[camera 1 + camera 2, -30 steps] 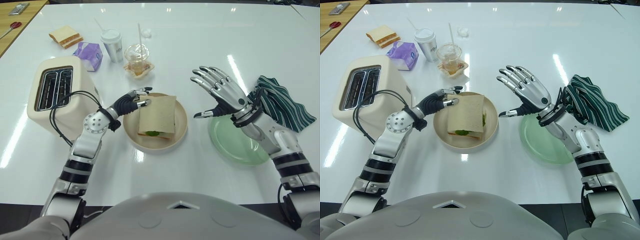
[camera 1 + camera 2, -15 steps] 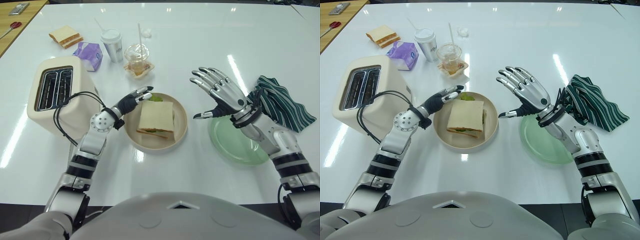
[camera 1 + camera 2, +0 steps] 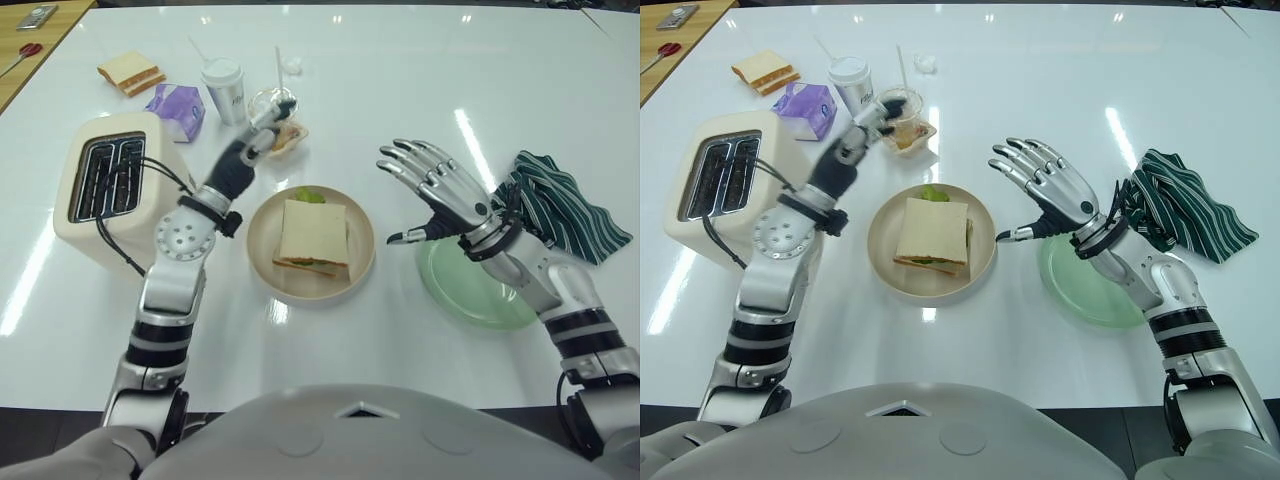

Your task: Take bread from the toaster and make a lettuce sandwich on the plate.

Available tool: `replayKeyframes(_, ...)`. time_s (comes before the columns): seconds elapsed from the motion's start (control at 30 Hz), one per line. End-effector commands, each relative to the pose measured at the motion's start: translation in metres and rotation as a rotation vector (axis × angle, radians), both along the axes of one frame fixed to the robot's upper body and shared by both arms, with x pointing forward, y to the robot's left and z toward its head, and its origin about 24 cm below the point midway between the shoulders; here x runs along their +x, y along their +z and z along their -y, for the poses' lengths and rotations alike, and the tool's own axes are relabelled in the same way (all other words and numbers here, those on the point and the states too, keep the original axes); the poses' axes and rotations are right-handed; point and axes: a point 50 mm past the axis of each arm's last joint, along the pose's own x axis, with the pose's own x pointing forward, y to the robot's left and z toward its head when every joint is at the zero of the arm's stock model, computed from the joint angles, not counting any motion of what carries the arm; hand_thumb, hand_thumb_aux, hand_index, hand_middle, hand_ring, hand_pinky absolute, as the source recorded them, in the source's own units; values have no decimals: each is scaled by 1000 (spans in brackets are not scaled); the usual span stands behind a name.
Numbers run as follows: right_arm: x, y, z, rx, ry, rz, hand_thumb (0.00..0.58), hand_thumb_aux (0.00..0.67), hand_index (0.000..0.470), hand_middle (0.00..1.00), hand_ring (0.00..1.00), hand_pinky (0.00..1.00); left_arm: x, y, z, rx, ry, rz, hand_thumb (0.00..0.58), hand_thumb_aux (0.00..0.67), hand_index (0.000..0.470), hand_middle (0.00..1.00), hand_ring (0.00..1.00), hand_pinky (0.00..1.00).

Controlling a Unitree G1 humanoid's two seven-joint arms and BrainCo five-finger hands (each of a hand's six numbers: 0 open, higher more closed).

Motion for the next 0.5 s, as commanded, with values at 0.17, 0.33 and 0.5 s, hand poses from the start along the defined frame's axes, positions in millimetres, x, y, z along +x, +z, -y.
replayKeyframes(0.17, -30, -2, -10, 88, 138, -331, 580, 670, 470, 1000, 1000, 1000, -77, -20, -38, 230, -111, -138, 580, 670, 470, 1000, 1000, 1000)
replayKeyframes(0.33, -58, -7, -13, 121, 249, -646, 580, 670, 470, 1000, 1000, 1000, -137, -76, -50, 457, -418, -506, 580, 670, 470, 1000, 1000, 1000)
replayKeyframes(0.5, -90, -27, -23, -11, 349, -970, 580, 670, 470, 1000, 1000, 1000, -151, -98, -49, 561, -516, -614, 580, 670, 470, 1000, 1000, 1000)
